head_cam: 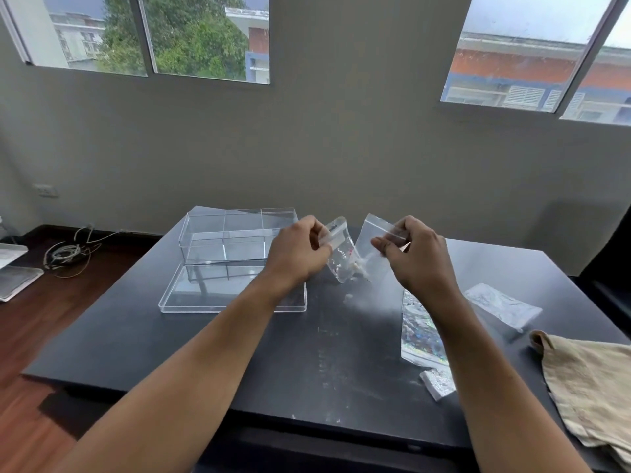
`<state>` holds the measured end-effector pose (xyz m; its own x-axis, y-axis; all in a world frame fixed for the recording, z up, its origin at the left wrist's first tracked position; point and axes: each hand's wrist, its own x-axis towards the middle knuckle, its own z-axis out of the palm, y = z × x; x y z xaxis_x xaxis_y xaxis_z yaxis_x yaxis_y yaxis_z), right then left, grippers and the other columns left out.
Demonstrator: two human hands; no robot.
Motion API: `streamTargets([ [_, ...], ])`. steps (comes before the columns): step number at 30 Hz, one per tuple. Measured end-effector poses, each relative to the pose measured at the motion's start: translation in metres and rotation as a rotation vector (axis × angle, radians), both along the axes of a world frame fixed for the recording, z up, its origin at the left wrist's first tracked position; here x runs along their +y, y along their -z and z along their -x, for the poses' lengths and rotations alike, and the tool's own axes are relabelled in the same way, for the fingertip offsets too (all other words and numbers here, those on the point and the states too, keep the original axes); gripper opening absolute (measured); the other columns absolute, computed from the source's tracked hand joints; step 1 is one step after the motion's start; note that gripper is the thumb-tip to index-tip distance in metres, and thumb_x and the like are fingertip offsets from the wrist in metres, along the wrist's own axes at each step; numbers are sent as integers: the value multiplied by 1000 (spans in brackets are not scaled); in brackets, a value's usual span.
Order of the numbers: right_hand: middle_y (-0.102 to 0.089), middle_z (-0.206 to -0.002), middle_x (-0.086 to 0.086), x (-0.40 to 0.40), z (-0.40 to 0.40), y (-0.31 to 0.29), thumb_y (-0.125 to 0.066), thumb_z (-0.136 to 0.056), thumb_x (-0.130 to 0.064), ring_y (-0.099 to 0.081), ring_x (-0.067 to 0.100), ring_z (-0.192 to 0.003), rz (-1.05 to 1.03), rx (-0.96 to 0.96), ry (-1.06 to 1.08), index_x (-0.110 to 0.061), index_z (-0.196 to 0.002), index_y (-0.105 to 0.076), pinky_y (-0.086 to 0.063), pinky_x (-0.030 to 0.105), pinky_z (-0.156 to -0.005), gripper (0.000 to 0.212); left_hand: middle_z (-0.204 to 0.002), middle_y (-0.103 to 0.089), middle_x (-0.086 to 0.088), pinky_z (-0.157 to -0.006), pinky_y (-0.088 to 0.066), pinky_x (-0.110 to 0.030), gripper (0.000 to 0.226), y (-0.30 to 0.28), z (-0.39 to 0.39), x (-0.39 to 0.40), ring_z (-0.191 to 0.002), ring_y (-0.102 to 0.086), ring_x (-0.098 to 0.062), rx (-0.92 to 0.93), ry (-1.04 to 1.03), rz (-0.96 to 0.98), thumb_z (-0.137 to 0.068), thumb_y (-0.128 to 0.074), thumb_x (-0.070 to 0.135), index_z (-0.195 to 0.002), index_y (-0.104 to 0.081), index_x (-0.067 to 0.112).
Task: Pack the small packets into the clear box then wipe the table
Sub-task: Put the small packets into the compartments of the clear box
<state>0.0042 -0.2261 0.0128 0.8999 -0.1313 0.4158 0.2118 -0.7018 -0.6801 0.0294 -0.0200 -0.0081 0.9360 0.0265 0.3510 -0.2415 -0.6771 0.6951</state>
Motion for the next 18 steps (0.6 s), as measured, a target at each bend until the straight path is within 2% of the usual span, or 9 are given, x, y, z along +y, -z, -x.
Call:
streamTargets([
  [3,-70,-79,-14,2,3,-2,-81,-88,-33,-53,1,-60,-44,-29,6,-15,-85,-60,-40,18,-59,28,-80,-73,7,-74,-56,-29,11,-4,0,7,-77,-72,-12,-29,22,176,-86,-71,28,-89,-64,21],
  [5,-73,-81,-8,4,5,-3,-81,-88,-34,-61,11,-60,-67,-51,-8,-17,-84,-59,-44,25,-59,28,-82,-76,4,-72,-58,-29,9,-7,2,12,-76,-75,-10,-59,58,269,-90,-69,26,-89,-61,20],
  [7,-74,-82,-2,7,7,-3,-81,-89,-32,-68,20,-57,-84,-60,-32,-17,-85,-59,-49,26,-57,27,-82,-78,3,-66,-57,-28,10,-10,4,18,-75,-76,-7,-87,81,328,-92,-69,23,-91,-60,19],
  [10,-75,-79,1,13,10,0,-82,-89,-23,-72,10,-55,-126,-53,-108,-14,-87,-62,-50,15,-56,22,-83,-77,1,-65,-59,-29,9,-15,8,28,-74,-76,-9,-125,105,369,-94,-69,22,-95,-60,18],
  [14,-78,-76,-4,26,10,1,-80,-89,-13,-76,15,-72,-182,-71,-228,-18,-91,-69,-61,32,-72,12,-90,-74,-2,-60,-55,-21,11,-21,15,51,-68,-76,-12,-168,94,366,-96,-67,23,-102,-60,15],
  [18,-78,-78,-7,41,8,-9,-81,-90,-17,-76,16,-76,-203,-106,-287,-20,-92,-75,-63,39,-78,7,-96,-73,1,-71,-58,-30,15,-20,13,82,-65,-76,-14,-184,33,330,-97,-65,28,-106,-60,17],
])
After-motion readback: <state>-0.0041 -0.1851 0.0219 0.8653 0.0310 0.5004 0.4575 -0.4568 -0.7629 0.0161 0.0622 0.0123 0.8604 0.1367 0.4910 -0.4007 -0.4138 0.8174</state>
